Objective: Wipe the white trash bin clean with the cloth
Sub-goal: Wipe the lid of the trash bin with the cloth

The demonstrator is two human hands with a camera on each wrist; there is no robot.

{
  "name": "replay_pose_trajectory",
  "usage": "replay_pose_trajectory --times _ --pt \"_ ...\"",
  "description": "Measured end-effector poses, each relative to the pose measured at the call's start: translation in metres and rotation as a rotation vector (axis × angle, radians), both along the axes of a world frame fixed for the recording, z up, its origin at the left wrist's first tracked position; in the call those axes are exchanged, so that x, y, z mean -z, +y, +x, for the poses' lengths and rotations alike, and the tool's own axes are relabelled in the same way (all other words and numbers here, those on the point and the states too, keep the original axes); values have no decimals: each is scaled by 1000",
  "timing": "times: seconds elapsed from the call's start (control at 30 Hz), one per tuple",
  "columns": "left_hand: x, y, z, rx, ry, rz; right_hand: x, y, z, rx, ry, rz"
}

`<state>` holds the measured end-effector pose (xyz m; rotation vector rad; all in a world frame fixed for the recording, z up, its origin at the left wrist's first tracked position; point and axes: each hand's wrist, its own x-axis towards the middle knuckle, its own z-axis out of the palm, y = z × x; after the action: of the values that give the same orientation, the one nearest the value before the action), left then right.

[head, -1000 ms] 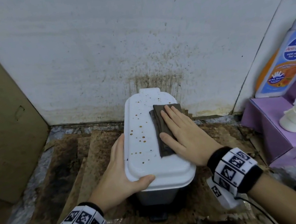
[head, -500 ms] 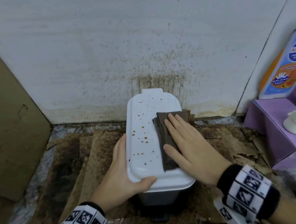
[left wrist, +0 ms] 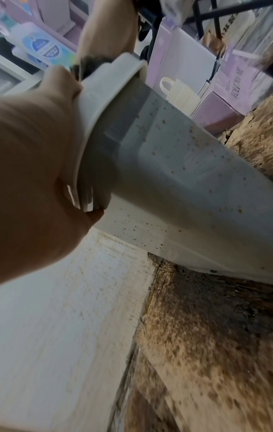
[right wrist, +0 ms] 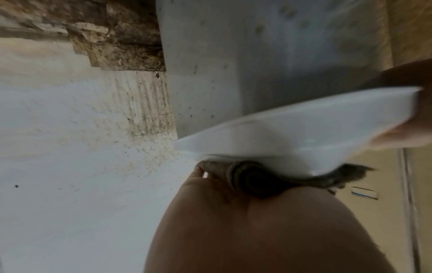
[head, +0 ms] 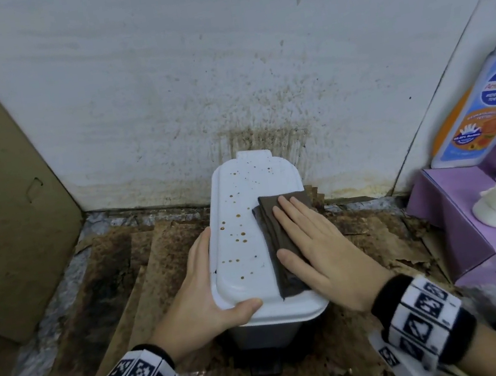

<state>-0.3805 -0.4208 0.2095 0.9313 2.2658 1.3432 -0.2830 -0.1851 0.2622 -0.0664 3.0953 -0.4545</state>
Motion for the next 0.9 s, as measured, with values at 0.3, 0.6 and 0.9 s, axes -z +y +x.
replay_pose_trajectory --times 0.3,0.6,0.9 --pt "-7 -1 0 21 -35 11 -10 46 -85 -12 -74 85" --pt "-8 -2 0 18 -38 25 -20 70 -144 -23 -129 197" --pt "-8 -2 2 45 -12 36 -18 65 -136 -1 -90 158"
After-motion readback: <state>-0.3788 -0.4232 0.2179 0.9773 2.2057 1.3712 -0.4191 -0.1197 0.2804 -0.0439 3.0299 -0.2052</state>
